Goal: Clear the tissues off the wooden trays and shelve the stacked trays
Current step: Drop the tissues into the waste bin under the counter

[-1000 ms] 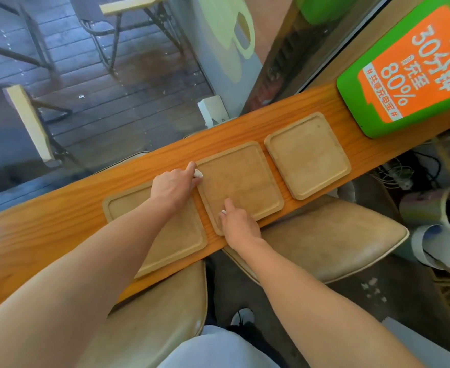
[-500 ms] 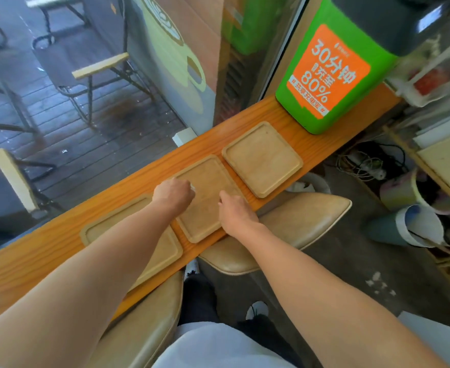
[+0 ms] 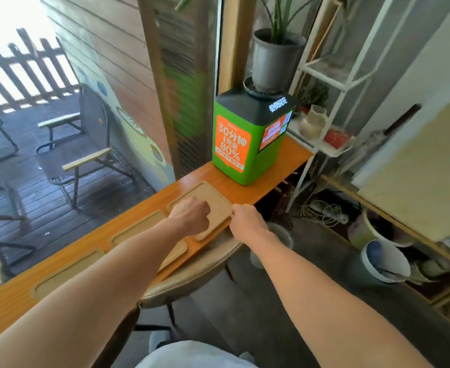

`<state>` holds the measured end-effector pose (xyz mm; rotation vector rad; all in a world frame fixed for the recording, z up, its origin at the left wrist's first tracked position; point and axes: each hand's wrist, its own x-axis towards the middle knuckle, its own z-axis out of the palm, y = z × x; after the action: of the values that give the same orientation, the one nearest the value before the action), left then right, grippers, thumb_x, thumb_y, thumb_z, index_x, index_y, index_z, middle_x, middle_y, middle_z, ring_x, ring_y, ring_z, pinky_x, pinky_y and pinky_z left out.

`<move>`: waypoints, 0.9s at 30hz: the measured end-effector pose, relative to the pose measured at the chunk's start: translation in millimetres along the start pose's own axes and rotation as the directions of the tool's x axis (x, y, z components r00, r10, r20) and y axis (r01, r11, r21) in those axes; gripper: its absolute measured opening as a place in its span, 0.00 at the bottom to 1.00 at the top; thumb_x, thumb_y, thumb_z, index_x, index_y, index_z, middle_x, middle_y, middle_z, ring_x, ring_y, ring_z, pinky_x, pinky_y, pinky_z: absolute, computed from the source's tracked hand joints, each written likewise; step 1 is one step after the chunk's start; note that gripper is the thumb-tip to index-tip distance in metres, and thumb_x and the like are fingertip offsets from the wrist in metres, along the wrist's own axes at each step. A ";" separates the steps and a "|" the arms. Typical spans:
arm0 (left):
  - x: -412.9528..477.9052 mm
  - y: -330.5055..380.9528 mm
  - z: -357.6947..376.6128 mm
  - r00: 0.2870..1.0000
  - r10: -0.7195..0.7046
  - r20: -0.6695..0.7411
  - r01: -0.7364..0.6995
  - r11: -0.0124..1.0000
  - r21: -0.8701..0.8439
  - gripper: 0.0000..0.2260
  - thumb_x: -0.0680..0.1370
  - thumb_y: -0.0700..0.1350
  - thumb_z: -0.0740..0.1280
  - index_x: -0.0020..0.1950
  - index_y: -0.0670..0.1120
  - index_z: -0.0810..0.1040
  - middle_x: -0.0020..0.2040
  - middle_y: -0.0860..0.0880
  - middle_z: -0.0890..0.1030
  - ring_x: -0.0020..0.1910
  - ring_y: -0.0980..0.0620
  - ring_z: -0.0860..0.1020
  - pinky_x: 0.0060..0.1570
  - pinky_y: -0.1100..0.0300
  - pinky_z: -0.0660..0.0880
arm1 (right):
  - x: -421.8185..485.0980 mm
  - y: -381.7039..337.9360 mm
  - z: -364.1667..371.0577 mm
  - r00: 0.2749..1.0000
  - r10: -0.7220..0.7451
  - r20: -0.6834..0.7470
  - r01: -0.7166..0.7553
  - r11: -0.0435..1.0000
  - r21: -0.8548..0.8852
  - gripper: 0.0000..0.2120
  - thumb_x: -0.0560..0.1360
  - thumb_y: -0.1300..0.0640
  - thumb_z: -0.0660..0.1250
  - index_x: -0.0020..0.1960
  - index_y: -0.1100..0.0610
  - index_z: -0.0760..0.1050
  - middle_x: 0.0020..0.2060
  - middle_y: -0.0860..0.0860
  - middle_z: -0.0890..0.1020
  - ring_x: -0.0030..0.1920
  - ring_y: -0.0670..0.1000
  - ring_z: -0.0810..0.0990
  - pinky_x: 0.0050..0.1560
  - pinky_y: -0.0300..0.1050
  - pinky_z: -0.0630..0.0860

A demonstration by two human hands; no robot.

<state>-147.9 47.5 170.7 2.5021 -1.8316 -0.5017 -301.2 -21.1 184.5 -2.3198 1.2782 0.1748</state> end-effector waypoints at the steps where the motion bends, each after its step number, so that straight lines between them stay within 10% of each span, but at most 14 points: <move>1: 4.7 21.7 -2.1 0.999 0.031 -0.016 -0.031 0.999 -0.014 0.06 0.69 0.39 0.62 0.32 0.46 0.70 0.35 0.46 0.77 0.33 0.46 0.77 0.26 0.58 0.70 | -4.2 21.0 -8.5 0.999 0.021 -0.027 -0.021 1.000 0.002 0.07 0.80 0.61 0.57 0.51 0.57 0.73 0.55 0.58 0.77 0.48 0.60 0.76 0.45 0.52 0.75; 14: 34.3 266.1 55.7 0.944 0.301 0.137 -0.283 0.949 -0.139 0.08 0.76 0.47 0.57 0.41 0.51 0.75 0.40 0.48 0.78 0.39 0.46 0.79 0.32 0.56 0.74 | -75.9 250.1 -40.7 0.926 0.351 -0.139 -0.343 0.936 0.078 0.18 0.83 0.47 0.54 0.62 0.57 0.75 0.60 0.59 0.80 0.58 0.62 0.80 0.51 0.53 0.76; 27: 160.2 293.8 111.9 0.861 0.276 0.428 -0.312 0.950 0.013 0.13 0.76 0.51 0.58 0.47 0.45 0.78 0.46 0.46 0.77 0.42 0.46 0.76 0.38 0.56 0.70 | -10.3 340.5 -21.5 0.879 0.472 0.064 -0.477 0.869 0.134 0.14 0.83 0.52 0.55 0.60 0.60 0.72 0.59 0.60 0.78 0.56 0.63 0.79 0.45 0.51 0.72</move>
<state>-406.2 -174.5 78.7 2.2168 -2.3740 -1.0373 -589.9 -175.5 87.8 -1.8345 1.7668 0.2649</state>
